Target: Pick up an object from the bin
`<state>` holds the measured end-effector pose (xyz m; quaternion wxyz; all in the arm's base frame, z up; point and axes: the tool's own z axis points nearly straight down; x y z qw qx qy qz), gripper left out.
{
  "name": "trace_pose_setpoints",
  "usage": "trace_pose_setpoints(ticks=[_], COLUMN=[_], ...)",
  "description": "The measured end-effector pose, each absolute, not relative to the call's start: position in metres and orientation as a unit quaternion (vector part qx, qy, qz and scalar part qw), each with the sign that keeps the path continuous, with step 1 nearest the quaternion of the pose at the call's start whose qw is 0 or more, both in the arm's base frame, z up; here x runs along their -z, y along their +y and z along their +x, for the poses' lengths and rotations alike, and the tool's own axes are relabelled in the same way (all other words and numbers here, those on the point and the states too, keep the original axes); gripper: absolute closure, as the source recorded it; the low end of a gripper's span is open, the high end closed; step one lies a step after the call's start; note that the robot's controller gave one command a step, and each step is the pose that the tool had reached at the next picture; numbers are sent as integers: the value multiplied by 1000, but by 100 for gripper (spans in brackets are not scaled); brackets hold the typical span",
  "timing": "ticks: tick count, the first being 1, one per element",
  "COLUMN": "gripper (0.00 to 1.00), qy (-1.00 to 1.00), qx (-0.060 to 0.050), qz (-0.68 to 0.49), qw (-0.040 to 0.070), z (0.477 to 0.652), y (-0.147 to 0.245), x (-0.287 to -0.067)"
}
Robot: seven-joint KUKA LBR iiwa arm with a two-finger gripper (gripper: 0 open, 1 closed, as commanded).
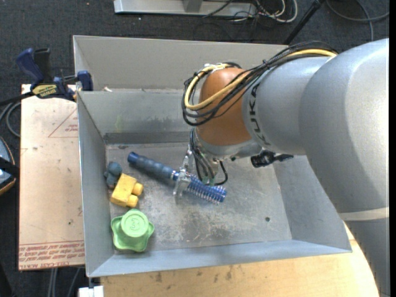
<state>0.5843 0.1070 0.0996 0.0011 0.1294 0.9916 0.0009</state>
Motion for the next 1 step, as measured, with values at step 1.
trace_pose_setpoints(ticks=[1], gripper=[100], qy=[992], qx=[-1], qz=[129], qw=[1], z=[585], y=[107], x=[-124])
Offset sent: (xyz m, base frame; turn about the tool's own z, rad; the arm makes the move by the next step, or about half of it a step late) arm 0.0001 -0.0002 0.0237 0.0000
